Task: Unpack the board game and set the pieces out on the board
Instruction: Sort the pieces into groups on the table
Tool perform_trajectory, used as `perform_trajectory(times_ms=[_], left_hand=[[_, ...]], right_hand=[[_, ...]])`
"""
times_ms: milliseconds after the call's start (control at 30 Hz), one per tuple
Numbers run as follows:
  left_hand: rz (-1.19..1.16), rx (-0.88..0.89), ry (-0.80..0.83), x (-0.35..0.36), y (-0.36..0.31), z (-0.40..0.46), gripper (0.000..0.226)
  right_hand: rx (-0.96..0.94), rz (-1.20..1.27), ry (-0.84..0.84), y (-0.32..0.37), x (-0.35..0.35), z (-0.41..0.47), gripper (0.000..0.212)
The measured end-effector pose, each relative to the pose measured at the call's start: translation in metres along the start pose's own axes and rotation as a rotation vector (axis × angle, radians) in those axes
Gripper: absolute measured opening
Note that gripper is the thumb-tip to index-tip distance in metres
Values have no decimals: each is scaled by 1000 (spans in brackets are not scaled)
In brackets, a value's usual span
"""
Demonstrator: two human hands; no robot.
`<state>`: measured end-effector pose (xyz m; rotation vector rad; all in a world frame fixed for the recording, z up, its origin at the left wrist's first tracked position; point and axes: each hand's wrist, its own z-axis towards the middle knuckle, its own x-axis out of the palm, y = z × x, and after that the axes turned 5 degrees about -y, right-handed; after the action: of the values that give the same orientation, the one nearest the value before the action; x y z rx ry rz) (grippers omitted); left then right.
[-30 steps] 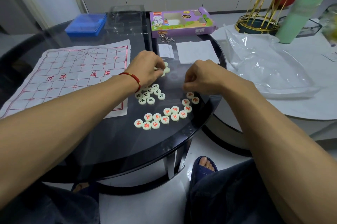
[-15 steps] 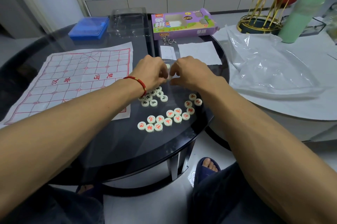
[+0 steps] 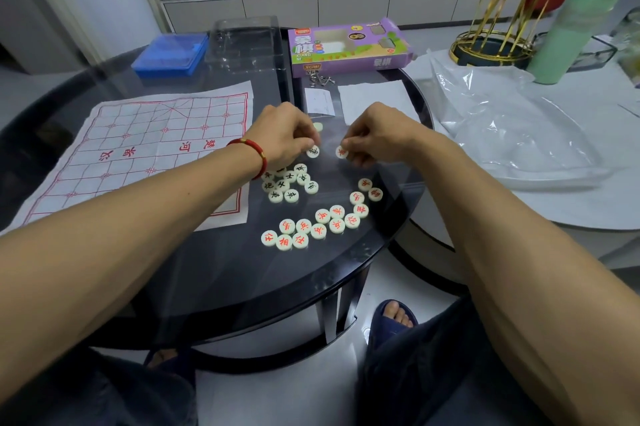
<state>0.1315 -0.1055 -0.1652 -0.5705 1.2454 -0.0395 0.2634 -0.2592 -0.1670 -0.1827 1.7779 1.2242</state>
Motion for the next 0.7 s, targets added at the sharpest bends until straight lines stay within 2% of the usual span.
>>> perform_trajectory(times_ms=[167,400,567,700], left_hand=[[-8,43,20,-3,5,-5,13],[126,183,108,9,-1,-11,22],[173,245,128,11,-3,-10,20],[166,246,124,10,-1,-12,18]], right_hand=[[18,49,81,4,-1,-4,15],[-56,-135,178,10,-5,-12,5],[-130,-301,188,9,-7,-10,12],[-154,-325,214,11,-8,-16,17]])
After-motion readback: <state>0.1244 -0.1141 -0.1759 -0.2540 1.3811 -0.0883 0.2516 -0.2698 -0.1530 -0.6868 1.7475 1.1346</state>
